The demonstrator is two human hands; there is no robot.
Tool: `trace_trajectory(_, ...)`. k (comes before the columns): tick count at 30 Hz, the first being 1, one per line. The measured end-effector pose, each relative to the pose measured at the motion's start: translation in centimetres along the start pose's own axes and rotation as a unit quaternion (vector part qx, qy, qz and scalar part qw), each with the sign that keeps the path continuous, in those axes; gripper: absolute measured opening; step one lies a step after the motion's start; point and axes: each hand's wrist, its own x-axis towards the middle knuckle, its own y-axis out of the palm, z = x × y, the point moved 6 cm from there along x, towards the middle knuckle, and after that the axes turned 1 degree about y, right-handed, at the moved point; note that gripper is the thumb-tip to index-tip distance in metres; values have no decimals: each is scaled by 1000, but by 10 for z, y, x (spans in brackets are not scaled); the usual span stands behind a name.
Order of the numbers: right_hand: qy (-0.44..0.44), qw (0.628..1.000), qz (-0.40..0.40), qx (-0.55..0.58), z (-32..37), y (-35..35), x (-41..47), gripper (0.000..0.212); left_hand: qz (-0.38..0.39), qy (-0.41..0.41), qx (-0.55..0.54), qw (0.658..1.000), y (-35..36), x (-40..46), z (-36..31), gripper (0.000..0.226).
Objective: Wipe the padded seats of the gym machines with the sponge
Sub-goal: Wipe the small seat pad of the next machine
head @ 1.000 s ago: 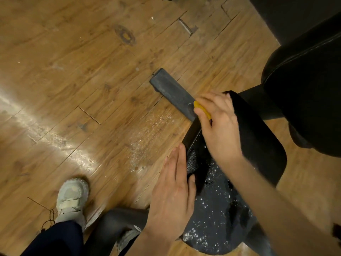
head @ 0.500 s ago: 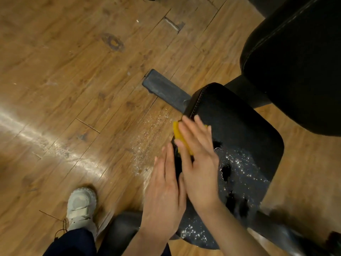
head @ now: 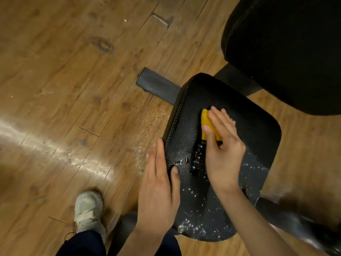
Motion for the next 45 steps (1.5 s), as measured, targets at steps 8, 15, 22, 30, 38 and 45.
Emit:
trace_trajectory(8,-83,988,133,-6,3,8,2,41,15,1,10,1000,-1,0,-2,59)
trace_trajectory(15,-40,998,48,-11,30,35,-16,36,4,10,19,1000,2,0,-1,61)
trace_trajectory(22,-61,994,91,-7,-16,-14,-31,39,19,-4,23,1000,0,-1,-2,60)
trace_trajectory(30,-153,979,132,-13,34,36,-34,34,19,41,98,994,-9,4,-12,64)
trace_trajectory(38,-87,985,147,-26,-23,-14,1,37,76,144,179,970,20,7,-43,60)
trace_trajectory(45,-16,996,62,-69,-22,-23,-35,39,71,158,221,960,26,6,-40,56)
